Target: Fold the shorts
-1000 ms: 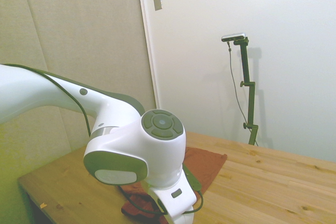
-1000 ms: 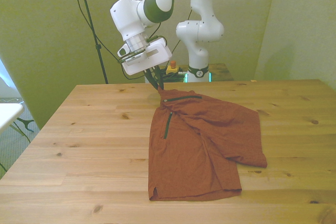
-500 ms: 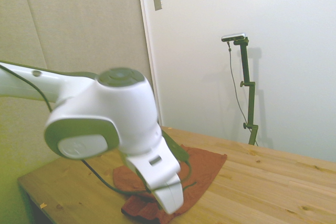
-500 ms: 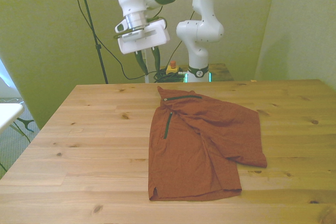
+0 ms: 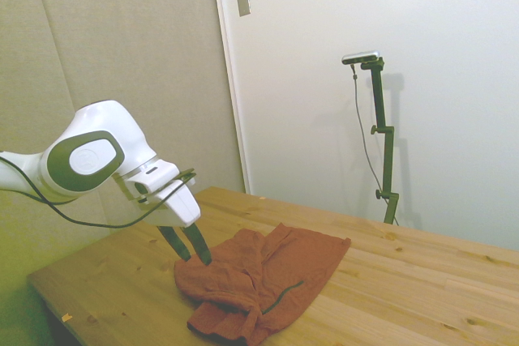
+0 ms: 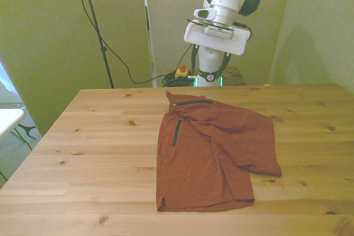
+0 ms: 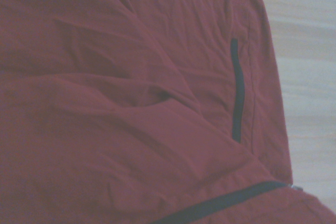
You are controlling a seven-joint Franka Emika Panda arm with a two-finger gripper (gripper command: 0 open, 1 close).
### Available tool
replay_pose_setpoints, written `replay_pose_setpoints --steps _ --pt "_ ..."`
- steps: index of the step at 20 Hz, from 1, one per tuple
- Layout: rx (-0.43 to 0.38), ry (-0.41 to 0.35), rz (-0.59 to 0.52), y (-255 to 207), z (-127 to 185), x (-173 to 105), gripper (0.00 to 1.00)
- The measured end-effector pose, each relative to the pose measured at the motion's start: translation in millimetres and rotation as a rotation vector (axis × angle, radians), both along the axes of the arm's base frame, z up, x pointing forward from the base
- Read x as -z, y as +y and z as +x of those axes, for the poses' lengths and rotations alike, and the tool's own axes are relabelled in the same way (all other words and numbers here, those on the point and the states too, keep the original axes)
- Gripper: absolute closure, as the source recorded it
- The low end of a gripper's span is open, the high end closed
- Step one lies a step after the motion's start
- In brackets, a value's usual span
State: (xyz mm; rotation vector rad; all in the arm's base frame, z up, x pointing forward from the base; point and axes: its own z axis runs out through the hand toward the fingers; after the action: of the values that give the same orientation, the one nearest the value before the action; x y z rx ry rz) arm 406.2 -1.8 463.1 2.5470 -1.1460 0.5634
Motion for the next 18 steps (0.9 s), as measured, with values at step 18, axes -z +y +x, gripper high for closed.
replay_pose_setpoints --steps 18 --pt "-0.222 0.024 -0.326 151.8 15.9 106.8 0.0"
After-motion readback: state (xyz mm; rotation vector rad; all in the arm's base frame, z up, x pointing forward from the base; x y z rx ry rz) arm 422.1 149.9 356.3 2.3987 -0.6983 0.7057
